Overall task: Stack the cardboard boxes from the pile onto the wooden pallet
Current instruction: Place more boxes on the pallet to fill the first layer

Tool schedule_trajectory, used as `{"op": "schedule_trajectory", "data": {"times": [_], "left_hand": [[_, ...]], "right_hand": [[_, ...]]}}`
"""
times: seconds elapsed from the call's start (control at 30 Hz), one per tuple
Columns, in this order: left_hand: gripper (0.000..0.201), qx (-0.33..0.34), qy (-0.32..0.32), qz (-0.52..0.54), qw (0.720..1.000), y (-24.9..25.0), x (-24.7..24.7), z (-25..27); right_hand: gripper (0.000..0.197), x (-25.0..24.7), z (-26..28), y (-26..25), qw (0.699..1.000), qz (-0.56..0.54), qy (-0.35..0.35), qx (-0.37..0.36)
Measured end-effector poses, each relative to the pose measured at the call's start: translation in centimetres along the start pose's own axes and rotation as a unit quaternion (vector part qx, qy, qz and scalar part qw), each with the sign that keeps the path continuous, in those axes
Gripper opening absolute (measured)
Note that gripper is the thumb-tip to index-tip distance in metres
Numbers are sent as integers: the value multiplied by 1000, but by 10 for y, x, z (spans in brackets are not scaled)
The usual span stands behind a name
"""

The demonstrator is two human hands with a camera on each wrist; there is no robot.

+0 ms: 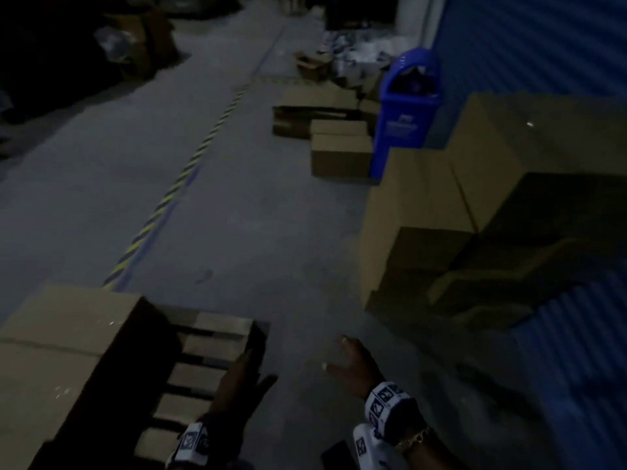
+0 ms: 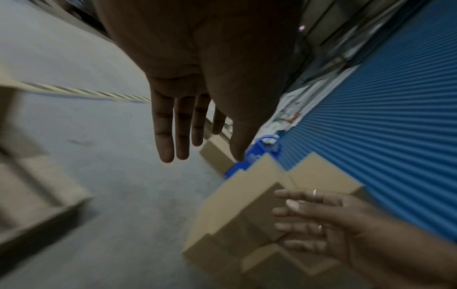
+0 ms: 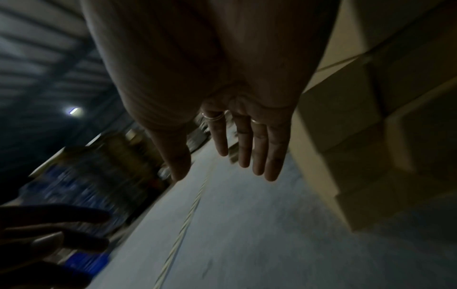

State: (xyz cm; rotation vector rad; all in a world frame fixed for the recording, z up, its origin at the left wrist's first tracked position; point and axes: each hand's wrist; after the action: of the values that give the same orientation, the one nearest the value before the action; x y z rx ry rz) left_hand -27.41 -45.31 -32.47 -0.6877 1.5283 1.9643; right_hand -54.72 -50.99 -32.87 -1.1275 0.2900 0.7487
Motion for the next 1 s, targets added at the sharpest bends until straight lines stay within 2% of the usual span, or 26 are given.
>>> {"op": "schedule_trajectory", "data": {"times": [0.1,0.17,0.23,0.3,0.4,0.47,0.63,0.7,0.77,0.83,0.9,1.0], "left_hand": [[67,52,-29,-32,998,17,43,-63],[53,76,-45,-29,996,62,53,-92],[49,92,-55,-41,993,112,57,-117],[52,122,-71,-55,988,151,61,-144],[54,166,-94,-64,980,192,72,-186],[54,180,-102,-46,977,213,82,-214],[58,188,-136,6,973,258,107,-293],[62,176,-160,33,971,274,115,-324],[70,180,-178,53,966,289,123,-352],[79,207,-186,64,958,305,131,-383],[86,230,-178,38,956,320,141,-414],[99,228,-184,-25,956,338,152,-446]], "right_hand": [[77,-54,-9,23,995,-70,65,25],[78,-89,-15,36,989,-93,107,31],[86,-118,-23,51,987,-79,136,39],[88,-145,-28,62,982,-79,166,44],[78,-180,-42,74,970,-83,224,46],[76,-202,-59,82,963,-60,254,72],[77,-262,-123,89,947,-95,295,87],[75,-286,-149,85,936,-102,315,116],[71,-310,-173,74,930,-96,323,145],[73,-331,-202,69,925,-99,341,139],[78,-348,-229,64,927,-66,340,144],[84,-368,-262,69,932,10,327,155]]}}
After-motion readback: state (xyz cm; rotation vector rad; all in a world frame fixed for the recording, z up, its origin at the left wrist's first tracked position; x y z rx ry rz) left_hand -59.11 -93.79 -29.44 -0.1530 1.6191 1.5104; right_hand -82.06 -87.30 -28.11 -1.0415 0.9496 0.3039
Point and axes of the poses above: each hand's wrist, its own z-axis away from the middle knuckle, its own x-axis out of the palm, y = z × x, and after that the axes turned 2 degrees about y, right-handed
